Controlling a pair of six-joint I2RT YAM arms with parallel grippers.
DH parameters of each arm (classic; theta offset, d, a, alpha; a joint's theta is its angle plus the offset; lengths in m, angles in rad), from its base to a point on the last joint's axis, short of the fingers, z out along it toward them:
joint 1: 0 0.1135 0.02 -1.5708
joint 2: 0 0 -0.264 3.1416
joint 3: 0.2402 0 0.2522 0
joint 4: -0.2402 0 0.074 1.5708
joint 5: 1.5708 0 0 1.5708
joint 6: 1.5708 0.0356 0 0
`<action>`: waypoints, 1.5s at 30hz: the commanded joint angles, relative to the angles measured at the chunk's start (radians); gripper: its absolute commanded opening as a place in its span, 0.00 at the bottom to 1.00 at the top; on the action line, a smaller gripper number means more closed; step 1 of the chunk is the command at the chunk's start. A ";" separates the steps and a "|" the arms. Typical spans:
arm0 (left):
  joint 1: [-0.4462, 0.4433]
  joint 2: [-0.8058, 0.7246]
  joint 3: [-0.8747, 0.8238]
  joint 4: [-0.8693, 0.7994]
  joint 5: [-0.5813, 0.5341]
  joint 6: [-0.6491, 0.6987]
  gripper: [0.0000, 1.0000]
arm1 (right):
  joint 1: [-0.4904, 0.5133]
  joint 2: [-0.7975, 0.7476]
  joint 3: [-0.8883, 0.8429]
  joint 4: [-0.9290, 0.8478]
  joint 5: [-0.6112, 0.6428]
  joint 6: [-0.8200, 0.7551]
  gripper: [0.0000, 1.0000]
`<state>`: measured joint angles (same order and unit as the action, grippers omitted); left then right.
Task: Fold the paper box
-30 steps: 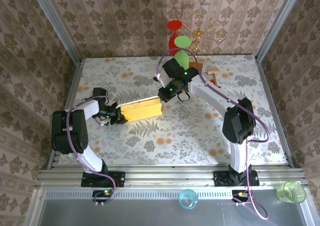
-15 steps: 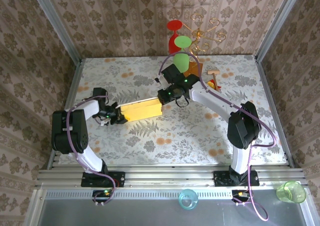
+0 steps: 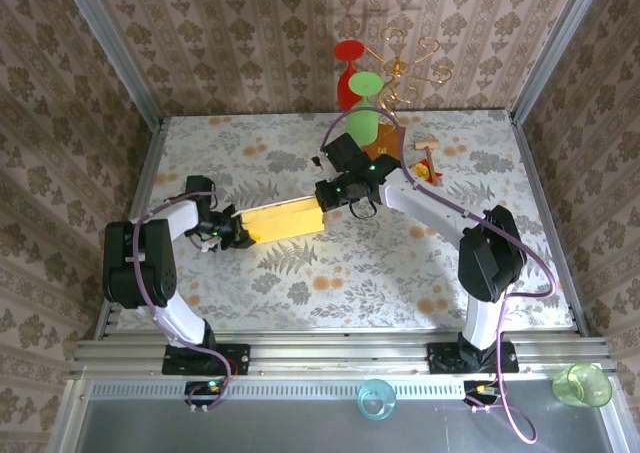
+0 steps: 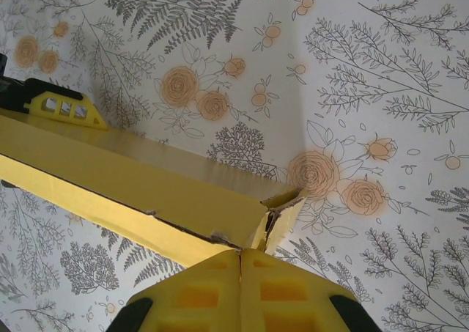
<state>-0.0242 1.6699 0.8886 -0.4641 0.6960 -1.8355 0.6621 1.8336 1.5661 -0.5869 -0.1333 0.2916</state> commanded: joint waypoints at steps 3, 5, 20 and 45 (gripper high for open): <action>0.008 0.031 -0.007 -0.036 -0.072 -0.001 0.15 | 0.013 -0.016 -0.071 0.004 0.048 0.004 0.00; 0.011 0.029 -0.013 -0.017 -0.066 -0.001 0.18 | 0.015 -0.018 -0.082 0.011 0.062 -0.009 0.00; 0.076 -0.087 -0.005 0.026 -0.099 0.165 0.67 | 0.023 -0.023 -0.042 -0.012 0.138 -0.008 0.00; 0.014 -0.591 0.156 -0.375 -0.449 1.298 0.26 | 0.022 0.078 0.097 -0.116 0.157 0.011 0.00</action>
<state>0.0242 1.1160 1.0428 -0.8043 0.2554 -0.7448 0.6815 1.8790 1.6287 -0.6636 -0.0025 0.2924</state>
